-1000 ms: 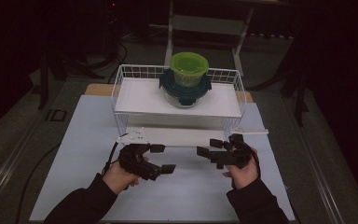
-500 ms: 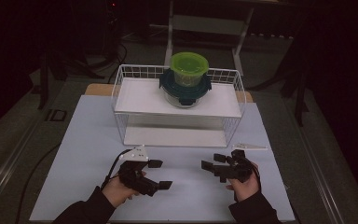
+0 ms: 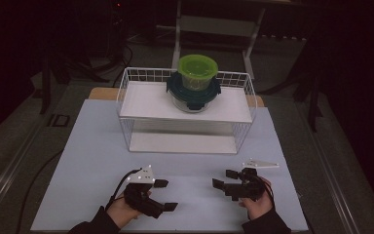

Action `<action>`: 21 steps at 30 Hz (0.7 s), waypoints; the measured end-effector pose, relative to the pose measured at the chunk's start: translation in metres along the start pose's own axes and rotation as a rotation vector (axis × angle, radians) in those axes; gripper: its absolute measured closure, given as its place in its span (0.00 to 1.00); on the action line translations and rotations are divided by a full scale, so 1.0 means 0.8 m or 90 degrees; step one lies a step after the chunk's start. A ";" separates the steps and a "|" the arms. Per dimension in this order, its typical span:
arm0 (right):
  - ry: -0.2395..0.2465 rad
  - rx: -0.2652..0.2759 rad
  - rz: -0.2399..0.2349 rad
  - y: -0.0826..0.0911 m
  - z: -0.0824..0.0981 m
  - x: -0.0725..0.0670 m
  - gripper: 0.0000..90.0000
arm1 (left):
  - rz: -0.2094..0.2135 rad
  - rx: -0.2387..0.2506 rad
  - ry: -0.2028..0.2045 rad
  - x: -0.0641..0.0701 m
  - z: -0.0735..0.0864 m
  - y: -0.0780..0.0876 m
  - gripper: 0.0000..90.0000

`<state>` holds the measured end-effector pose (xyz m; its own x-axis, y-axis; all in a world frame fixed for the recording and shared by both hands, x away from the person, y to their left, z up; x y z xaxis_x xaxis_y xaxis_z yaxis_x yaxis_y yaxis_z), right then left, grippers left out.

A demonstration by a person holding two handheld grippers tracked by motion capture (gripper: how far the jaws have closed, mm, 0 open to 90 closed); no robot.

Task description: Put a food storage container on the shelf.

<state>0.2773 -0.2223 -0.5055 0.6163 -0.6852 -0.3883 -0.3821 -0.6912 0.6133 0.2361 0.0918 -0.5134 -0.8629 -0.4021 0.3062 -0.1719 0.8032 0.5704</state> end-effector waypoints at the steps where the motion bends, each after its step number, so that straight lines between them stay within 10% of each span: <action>1: 0.001 -0.001 0.000 0.001 0.003 0.000 0.22 | -0.002 0.000 0.001 0.000 0.002 -0.001 0.15; 21: -0.018 0.011 0.039 0.022 0.029 0.026 0.22 | -0.059 0.013 0.009 -0.006 0.037 0.009 0.15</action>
<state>0.2678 -0.2543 -0.5186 0.5722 -0.7323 -0.3693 -0.4305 -0.6514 0.6247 0.2250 0.1124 -0.5333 -0.8361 -0.4811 0.2636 -0.2602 0.7708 0.5815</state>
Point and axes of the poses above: each handheld gripper's, and its own axes: y roughly backward along the jaws, z roughly out of its underside, x roughly to its right, the point moved 2 cm from there along -y, roughly forward along the jaws, and after that the axes turned 5 degrees about -x, right-handed, at the moved point
